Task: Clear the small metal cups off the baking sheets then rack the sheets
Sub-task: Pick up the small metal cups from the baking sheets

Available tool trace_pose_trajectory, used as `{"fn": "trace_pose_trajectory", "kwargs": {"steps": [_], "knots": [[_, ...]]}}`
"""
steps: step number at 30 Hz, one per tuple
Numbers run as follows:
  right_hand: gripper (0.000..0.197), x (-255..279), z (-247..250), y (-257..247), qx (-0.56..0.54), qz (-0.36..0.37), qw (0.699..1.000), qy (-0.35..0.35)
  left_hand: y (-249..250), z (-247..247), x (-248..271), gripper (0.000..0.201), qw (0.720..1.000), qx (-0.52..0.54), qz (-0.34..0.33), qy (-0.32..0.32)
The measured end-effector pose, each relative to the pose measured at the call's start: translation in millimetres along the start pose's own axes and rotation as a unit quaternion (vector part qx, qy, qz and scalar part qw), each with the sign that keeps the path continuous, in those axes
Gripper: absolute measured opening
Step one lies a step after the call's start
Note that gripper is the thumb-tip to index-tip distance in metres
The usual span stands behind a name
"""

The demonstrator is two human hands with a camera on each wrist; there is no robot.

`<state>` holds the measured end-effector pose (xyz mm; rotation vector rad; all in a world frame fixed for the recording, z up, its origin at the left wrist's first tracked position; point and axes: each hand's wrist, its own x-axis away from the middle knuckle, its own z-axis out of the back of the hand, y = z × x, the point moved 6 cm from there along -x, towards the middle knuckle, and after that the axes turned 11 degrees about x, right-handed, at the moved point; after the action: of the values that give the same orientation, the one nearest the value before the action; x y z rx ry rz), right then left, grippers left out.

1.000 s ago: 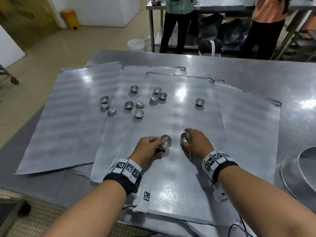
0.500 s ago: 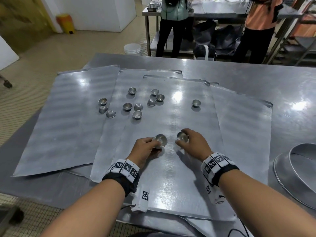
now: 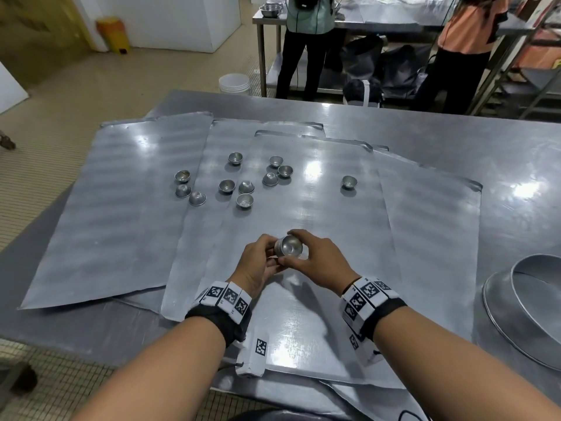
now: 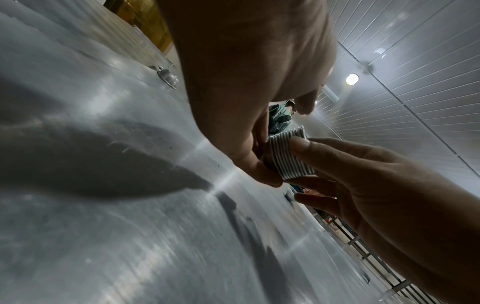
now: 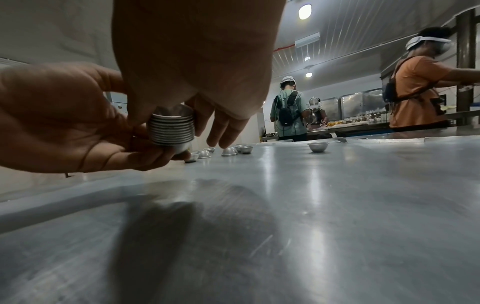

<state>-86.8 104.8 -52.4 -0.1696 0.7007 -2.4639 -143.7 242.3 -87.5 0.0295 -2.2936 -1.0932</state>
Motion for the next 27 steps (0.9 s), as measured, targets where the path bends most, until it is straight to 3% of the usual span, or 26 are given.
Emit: {"fn": "trace_pose_trajectory", "kwargs": {"steps": [6, 10, 13, 20, 27], "knots": [[0.086, -3.0, -2.2, 9.0, -0.015, -0.011, 0.999, -0.042, -3.9, 1.0, -9.0, 0.023, 0.999, -0.038, 0.001, -0.008], [0.060, -13.1, 12.7, 37.0, -0.023, -0.040, 0.998, -0.034, -4.9, -1.3, -21.6, 0.020, 0.999, -0.042, 0.009, 0.009], [0.046, -33.6, 26.0, 74.4, 0.028, -0.090, 0.995, -0.021, -4.7, -7.7, -28.8, 0.021, 0.999, -0.051, 0.012, 0.015], [0.046, -105.9, 60.9, 154.8, 0.086, -0.188, 0.978, -0.007, -9.3, -11.8, -45.1, 0.024, 0.997, -0.071, 0.012, 0.021], [0.041, -167.7, 63.8, 188.8, 0.113, -0.223, 0.968, 0.025, -6.9, -16.6, -60.8, 0.022, 0.996, -0.080, 0.006, 0.041]]}}
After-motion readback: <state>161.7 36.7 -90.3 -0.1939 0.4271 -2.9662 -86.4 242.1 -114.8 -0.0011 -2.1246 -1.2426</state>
